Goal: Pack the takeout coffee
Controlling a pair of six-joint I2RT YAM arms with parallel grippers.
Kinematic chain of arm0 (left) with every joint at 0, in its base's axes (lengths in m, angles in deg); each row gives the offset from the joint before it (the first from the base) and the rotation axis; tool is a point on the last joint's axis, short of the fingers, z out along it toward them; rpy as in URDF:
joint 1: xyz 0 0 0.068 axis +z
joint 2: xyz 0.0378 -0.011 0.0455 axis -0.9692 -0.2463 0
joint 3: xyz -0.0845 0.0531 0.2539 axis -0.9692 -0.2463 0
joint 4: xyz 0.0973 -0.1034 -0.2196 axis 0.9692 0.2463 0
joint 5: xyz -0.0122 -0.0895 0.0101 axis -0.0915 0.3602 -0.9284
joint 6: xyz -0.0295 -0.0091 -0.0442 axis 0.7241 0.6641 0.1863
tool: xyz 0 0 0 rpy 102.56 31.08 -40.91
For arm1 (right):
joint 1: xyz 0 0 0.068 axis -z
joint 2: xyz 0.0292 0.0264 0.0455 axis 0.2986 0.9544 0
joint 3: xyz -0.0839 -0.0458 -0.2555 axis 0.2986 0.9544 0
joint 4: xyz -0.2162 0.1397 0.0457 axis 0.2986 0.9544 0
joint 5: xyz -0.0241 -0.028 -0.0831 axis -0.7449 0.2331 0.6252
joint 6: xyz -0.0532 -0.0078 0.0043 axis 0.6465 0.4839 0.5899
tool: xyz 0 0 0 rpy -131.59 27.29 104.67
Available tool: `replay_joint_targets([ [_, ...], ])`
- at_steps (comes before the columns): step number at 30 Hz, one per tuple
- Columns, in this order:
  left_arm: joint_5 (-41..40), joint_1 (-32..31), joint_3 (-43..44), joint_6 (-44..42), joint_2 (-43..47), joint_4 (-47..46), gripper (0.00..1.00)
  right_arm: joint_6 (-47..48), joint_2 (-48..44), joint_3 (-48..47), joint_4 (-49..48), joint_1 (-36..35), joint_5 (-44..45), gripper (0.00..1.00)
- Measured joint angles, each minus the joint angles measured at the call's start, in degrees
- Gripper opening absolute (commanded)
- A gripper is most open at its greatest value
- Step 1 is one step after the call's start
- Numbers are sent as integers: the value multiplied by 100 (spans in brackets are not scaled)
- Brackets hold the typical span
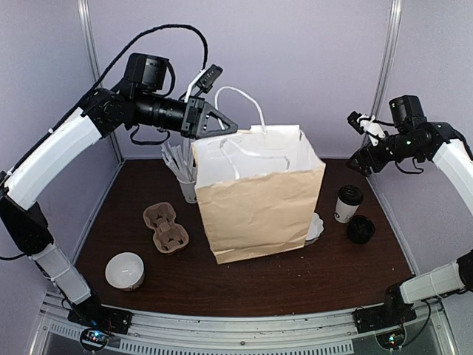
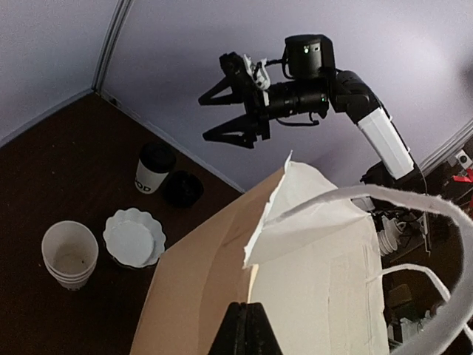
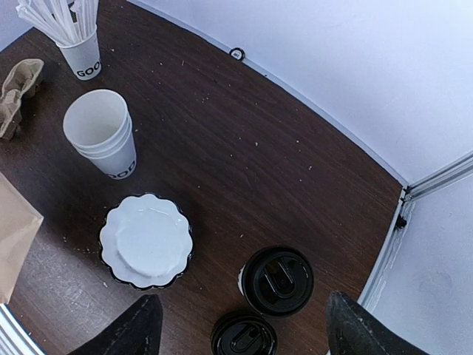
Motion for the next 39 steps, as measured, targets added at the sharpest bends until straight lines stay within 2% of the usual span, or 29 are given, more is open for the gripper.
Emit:
replay_joint_targets([
  [5, 291, -52, -632, -103, 157, 400, 0, -22, 11, -173, 116, 0, -415, 79],
  [11, 553, -262, -1034, -208, 42, 551, 0, 229, 179, -815, 693, -125, -1792, 81],
  [20, 717, -450, -1172, -223, -651, 238, 0, 610, 649, -1650, 1519, -1639, -2892, 83],
  [21, 715, -450, -1172, -221, -848, 105, 7, 625, 938, -1770, 1635, -1976, -3008, 83],
  [24, 715, -450, -1172, -219, -925, 20, 19, 623, 1108, -1814, 1742, -2192, -2922, 83],
  [27, 688, -450, -1172, -256, -973, -74, 39, 597, 1370, -1880, 1744, -2535, -2717, 83],
  [30, 595, -450, -1137, -435, -964, -31, 52, 511, 1550, -1882, 1738, -2754, -2487, 83],
  [34, 7, -457, -970, -992, -841, 511, 58, 457, 1637, -1882, 1740, -2804, -2308, 83],
  [35, -232, -457, -931, -1204, -730, 754, 62, 457, 1635, -1886, 1744, -2806, -2291, 83],
  [37, -772, -461, -868, -1591, -407, 1209, 68, 466, 1635, -1947, 1777, -2806, -2275, 83],
  [39, -1397, -446, -866, -1921, 125, 1596, 70, 479, 1628, -2004, 1808, -2806, -2275, 83],
])
